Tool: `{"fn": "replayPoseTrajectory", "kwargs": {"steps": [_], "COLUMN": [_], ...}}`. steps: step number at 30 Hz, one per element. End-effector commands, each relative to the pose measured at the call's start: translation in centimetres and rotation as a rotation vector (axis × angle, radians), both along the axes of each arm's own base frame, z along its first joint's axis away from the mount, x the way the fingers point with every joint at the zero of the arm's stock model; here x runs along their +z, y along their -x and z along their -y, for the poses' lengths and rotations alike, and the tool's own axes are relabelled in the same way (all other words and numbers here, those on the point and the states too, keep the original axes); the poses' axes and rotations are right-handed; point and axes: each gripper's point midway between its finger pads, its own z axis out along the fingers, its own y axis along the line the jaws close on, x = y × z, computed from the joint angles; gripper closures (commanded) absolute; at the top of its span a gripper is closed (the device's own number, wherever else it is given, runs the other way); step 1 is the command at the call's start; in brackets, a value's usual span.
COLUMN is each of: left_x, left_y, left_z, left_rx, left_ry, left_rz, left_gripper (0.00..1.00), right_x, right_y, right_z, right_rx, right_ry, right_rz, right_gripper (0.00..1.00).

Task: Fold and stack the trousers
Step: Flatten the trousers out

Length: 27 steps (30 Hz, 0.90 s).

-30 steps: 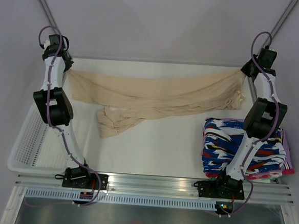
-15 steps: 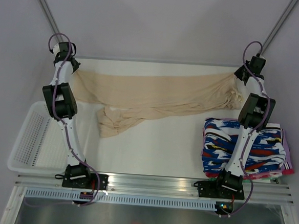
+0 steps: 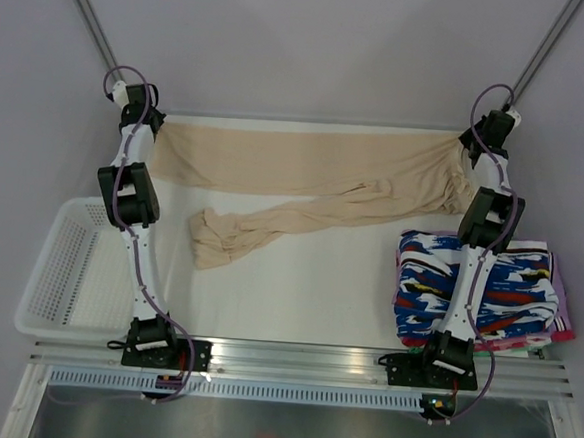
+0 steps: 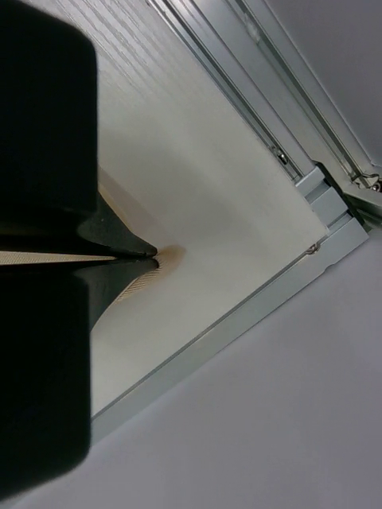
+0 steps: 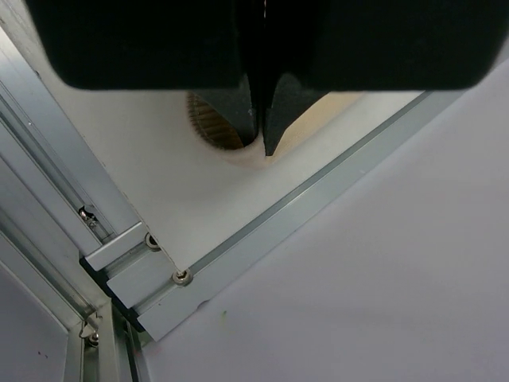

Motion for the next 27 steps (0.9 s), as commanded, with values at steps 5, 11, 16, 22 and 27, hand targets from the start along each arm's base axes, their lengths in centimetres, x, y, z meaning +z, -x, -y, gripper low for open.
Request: {"fn": "replayPoseTrajectory", "kwargs": {"steps": [5,11,16,22,27], "left_x": [3.9,4.4,3.7,9.3,14.5], "left_y": [-4.0,-5.1,-4.9,-4.7,-2.8], "left_z": [-0.6,-0.9,-1.2,-1.1,0.2], "left_rx": [0.029,0.041,0.058,0.019,-0.054], "left_ry": [0.029,0.035,0.03,-0.026,-0.052], "left_rz": [0.239,0.298,0.283,0.345,0.346], "left_gripper": [0.98,0.98,0.97,0.51,0.19], "right_x": [3.7,4.6,4.2,9.7,15.8], "right_y": [-2.4,-3.3,-3.4,-2.9,-1.3], "right_z": [1.2,1.2,1.5,0.7,-1.3], "right_rx": [-0.049,-0.069,-0.086,-0.022,0.081], "right_ry": [-0.007,-0.04,-0.042,0.008,0.074], "right_rz": [0.178,0.251,0.253,0.281,0.297], "right_gripper": [1.0,1.0,0.84,0.02,0.02]}}
